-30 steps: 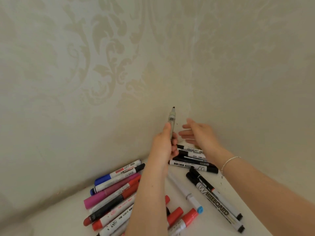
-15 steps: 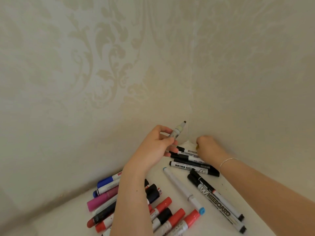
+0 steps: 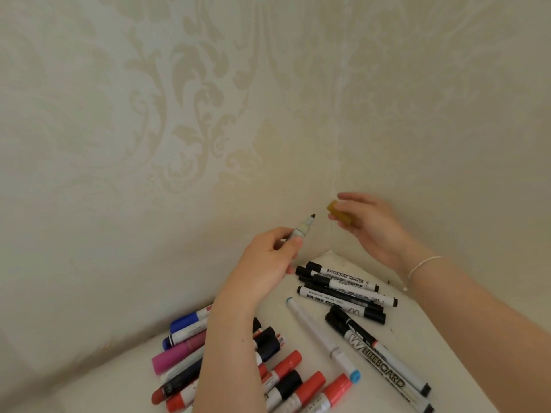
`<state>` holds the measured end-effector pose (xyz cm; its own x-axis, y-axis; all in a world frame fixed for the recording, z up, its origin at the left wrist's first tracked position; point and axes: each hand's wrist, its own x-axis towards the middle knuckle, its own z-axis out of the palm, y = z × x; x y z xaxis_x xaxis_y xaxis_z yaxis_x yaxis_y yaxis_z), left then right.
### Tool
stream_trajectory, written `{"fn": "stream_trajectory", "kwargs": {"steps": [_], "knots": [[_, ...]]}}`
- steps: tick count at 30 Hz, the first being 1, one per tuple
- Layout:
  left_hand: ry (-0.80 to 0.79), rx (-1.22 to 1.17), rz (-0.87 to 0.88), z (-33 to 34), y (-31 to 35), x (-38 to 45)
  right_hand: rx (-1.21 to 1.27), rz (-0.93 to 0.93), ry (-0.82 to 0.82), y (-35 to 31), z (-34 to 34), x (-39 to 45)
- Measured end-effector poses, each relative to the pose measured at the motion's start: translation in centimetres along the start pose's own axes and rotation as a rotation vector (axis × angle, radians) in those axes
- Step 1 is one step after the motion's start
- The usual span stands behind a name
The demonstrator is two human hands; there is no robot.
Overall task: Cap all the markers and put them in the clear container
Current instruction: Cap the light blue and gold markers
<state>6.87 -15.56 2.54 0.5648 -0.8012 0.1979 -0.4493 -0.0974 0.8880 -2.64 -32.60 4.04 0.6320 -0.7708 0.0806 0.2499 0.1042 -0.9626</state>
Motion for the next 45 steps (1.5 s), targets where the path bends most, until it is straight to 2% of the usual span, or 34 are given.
{"fn": "stream_trajectory", "kwargs": {"steps": [5, 11, 20, 23, 28, 32, 45], "knots": [[0.028, -0.005, -0.018, -0.5, 0.0, -0.2, -0.064, -0.008, -0.183, -2.4, 1.1, -1.1], [0.002, -0.026, -0.025, -0.2, 0.3, -0.3, -0.293, -0.037, -0.185, -2.5, 2.3, -1.7], [-0.026, -0.019, -0.030, 0.0, 0.2, -0.2, -0.323, -0.041, -0.168, -2.5, 2.6, -1.8], [-0.013, -0.021, -0.029, 0.0, 0.1, -0.2, -0.264, -0.028, -0.139, -2.5, 2.4, -1.7], [0.025, -0.037, -0.042, -0.1, 0.0, -0.1, 0.199, 0.145, -0.154, -2.1, 1.9, -1.9], [0.007, -0.037, -0.043, 0.0, 0.0, -0.1, 0.337, 0.202, -0.177, -1.4, 1.8, -2.0], [-0.047, -0.036, -0.049, 0.2, 0.0, -0.2, 0.270, 0.002, -0.059, -0.6, 3.0, -2.1]]}}
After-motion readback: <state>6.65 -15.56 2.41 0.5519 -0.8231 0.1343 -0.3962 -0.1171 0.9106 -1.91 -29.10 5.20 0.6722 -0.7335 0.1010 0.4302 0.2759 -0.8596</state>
